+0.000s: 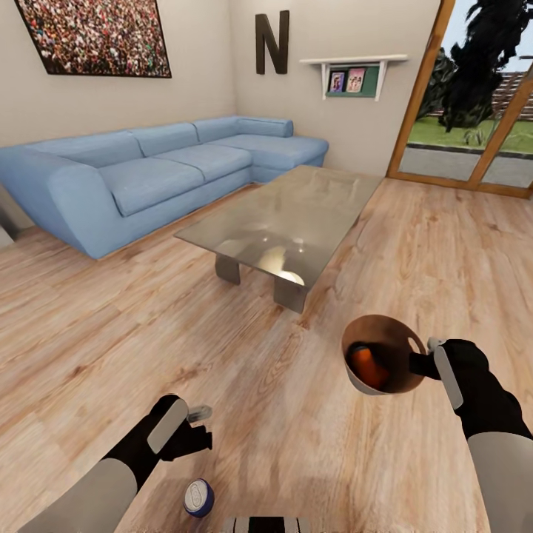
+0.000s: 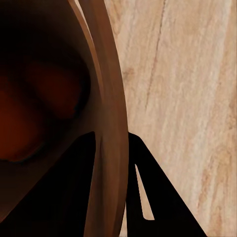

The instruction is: Put the three can of soda from the living room inside the tash can in the kitchen.

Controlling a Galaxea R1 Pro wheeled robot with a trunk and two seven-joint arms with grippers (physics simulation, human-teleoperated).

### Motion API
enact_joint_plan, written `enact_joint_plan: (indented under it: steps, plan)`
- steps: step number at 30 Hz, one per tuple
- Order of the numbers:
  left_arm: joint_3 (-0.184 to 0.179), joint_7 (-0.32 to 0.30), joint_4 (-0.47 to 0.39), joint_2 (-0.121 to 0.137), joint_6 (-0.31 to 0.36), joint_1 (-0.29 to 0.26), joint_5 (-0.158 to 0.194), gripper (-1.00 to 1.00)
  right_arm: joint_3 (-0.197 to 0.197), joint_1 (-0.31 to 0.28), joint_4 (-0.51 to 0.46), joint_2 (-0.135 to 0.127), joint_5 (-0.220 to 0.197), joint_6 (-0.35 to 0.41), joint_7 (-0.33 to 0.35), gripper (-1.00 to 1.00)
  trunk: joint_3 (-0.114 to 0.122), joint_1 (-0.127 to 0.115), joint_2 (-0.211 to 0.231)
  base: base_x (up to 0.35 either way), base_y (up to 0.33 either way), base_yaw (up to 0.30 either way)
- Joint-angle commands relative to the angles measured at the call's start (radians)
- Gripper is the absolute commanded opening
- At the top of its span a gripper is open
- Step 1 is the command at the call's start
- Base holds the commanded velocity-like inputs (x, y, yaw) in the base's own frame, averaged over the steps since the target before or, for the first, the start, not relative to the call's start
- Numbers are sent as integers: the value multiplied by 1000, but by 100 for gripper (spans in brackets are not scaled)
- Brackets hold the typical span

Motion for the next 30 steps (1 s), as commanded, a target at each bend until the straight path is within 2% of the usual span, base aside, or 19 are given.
enact_joint_plan:
  steps: [1,11,17,24,30]
  plan:
    - [0,-1,1,0,0,0,0,100,0,-1,-1,0,-14,0,6,-100,-5,0,-1,0,0,0]
    - [1,-4,6,2,0,0,1,100,0,-1,-1,0,-14,0,6,-100,-60,5,-3,0,0,0]
    - [-1,-4,5,2,-6,0,-3,100,1,-1,-1,1,-13,0,6,-100,-70,5,-3,0,0,0]
    - [-2,-4,4,2,-44,1,-8,100,1,-1,-2,1,-13,0,6,-100,-108,8,-5,0,0,0]
    - [-3,-4,-3,2,-67,1,-10,100,0,-1,-2,0,-14,0,6,-100,-117,8,-5,0,0,0]
